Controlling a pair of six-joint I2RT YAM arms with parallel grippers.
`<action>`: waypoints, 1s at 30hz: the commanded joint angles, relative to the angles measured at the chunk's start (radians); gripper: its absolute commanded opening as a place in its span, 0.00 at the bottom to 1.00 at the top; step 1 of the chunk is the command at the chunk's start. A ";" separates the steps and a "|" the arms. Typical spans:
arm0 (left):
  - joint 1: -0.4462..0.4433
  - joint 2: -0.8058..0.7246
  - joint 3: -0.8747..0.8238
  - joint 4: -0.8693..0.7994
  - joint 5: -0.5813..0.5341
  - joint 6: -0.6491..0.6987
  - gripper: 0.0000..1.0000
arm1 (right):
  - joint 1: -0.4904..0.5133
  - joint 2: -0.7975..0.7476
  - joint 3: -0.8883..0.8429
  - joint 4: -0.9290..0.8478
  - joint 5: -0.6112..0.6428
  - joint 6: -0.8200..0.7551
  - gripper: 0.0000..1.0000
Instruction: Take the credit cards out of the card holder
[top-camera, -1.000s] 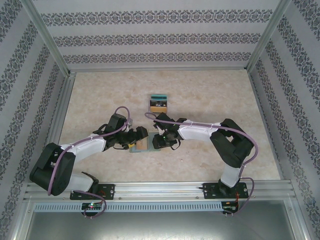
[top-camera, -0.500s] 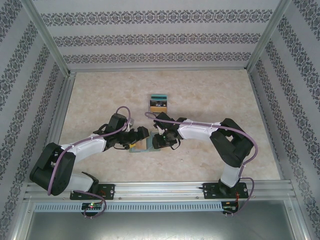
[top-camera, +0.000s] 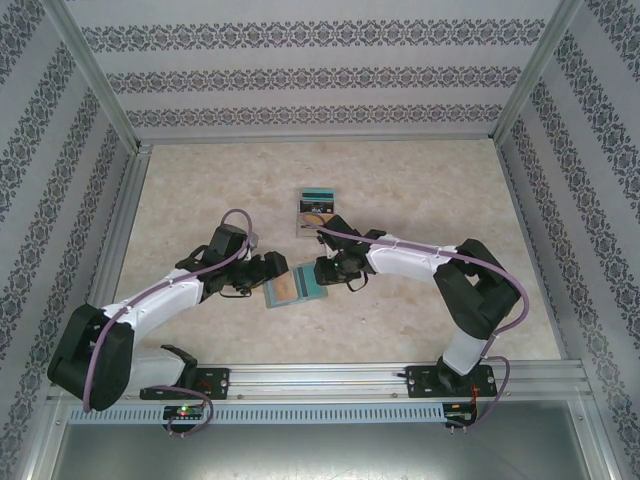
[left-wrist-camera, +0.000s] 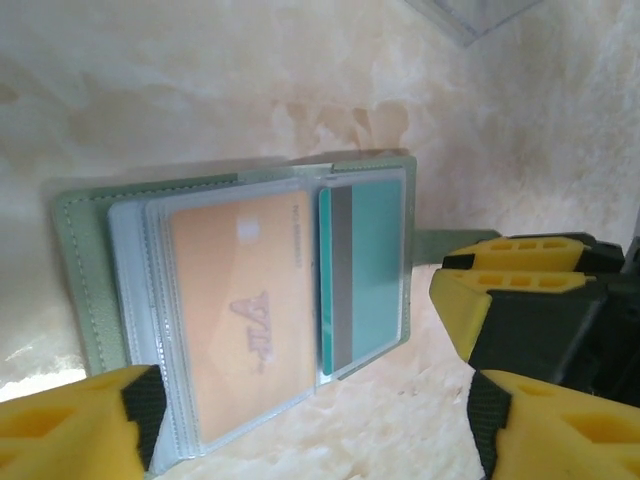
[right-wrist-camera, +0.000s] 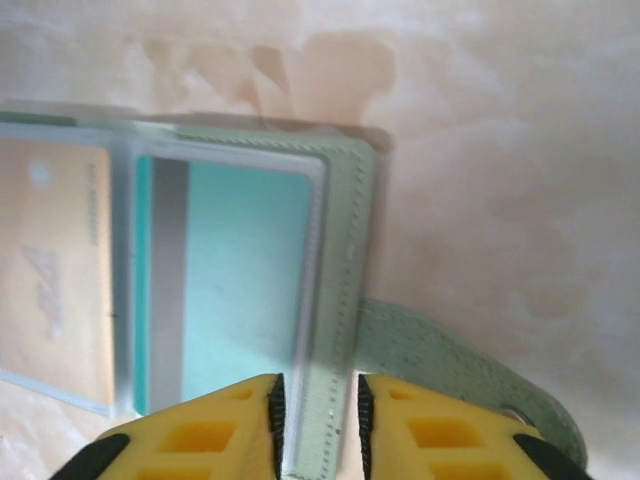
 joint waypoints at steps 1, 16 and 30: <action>0.005 0.039 0.012 0.009 0.006 -0.022 0.65 | 0.012 0.044 0.047 -0.009 -0.009 -0.007 0.21; -0.046 0.188 0.050 0.086 0.030 -0.067 0.31 | 0.031 0.133 0.056 -0.002 -0.044 -0.016 0.08; -0.066 0.257 0.063 0.103 0.037 -0.080 0.28 | 0.059 0.137 0.067 0.002 -0.049 -0.004 0.10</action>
